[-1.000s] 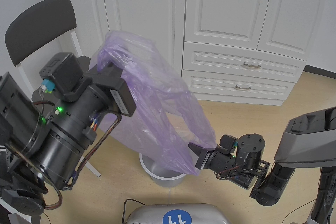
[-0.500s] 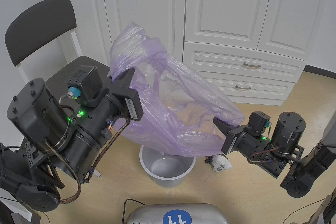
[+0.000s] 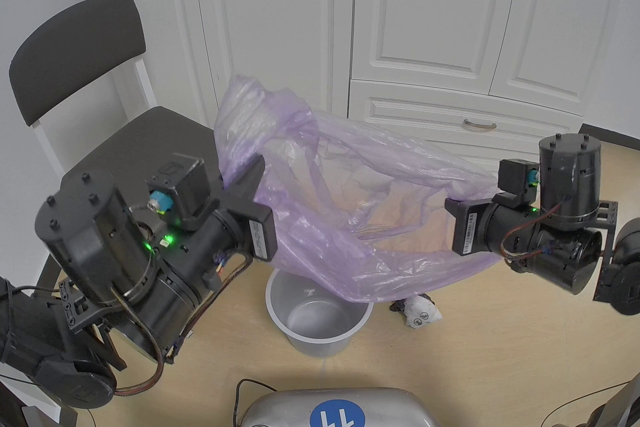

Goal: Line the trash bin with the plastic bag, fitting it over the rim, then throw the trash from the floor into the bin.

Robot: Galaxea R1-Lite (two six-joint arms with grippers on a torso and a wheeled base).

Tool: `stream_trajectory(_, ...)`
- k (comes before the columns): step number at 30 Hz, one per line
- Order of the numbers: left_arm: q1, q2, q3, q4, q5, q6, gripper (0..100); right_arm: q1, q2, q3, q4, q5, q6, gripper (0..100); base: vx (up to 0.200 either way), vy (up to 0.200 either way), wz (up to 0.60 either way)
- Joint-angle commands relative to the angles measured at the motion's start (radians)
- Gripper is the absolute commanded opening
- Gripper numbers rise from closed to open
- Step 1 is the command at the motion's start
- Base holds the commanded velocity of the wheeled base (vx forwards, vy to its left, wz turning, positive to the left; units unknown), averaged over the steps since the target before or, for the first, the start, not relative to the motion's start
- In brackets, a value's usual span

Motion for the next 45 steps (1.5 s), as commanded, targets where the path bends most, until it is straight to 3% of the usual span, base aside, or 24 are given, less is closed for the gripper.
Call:
stream_trajectory(1, 0.037, 0.012, 0.075, 0.216, -0.089, -0.007, 0, -0.081, -0.153, -0.008, 0.171, -0.093, -0.149, 0, 0.000, 0.000, 0.00)
stream_trajectory(2, 0.062, 0.020, 0.071, 0.267, -0.120, -0.005, 0, -0.088, -0.150, 0.033, 0.114, -0.093, -0.216, 0, 0.000, 0.000, 0.00)
stream_trajectory(3, 0.062, 0.020, 0.071, 0.267, -0.120, -0.005, 0, -0.088, -0.150, 0.033, 0.114, -0.093, -0.216, 0, 0.000, 0.000, 0.00)
stream_trajectory(4, 0.082, 0.030, 0.059, 0.311, -0.147, -0.005, 0, -0.113, -0.135, 0.064, 0.024, -0.093, -0.273, 0, 0.000, 0.000, 0.00)
stream_trajectory(9, 0.158, 0.078, 0.056, 0.313, -0.158, 0.001, 0, -0.169, -0.029, 0.127, -0.174, -0.098, -0.362, 0, 0.000, 0.000, 0.00)
stream_trajectory(17, 0.238, 0.135, 0.019, 0.311, -0.173, 0.001, 0, -0.254, 0.153, 0.114, -0.374, -0.110, -0.422, 0, 0.000, 0.000, 0.00)
stream_trajectory(22, 0.310, 0.179, -0.021, 0.300, -0.198, -0.001, 0, -0.298, 0.215, 0.088, -0.391, -0.108, -0.437, 0, 0.000, 0.000, 0.00)
stream_trajectory(29, 0.339, 0.218, -0.031, 0.237, -0.224, -0.004, 0, -0.308, 0.251, 0.093, -0.391, -0.104, -0.445, 0, 0.000, 0.000, 0.00)
stream_trajectory(37, 0.353, 0.307, -0.045, 0.161, -0.227, -0.002, 0, -0.326, 0.287, 0.164, -0.391, -0.098, -0.560, 0, 0.000, 0.000, 0.00)
stream_trajectory(45, 0.384, 0.311, -0.031, 0.161, -0.308, 0.002, 0, -0.337, 0.281, 0.237, -0.391, -0.090, -0.663, 0, 0.000, 0.000, 0.00)
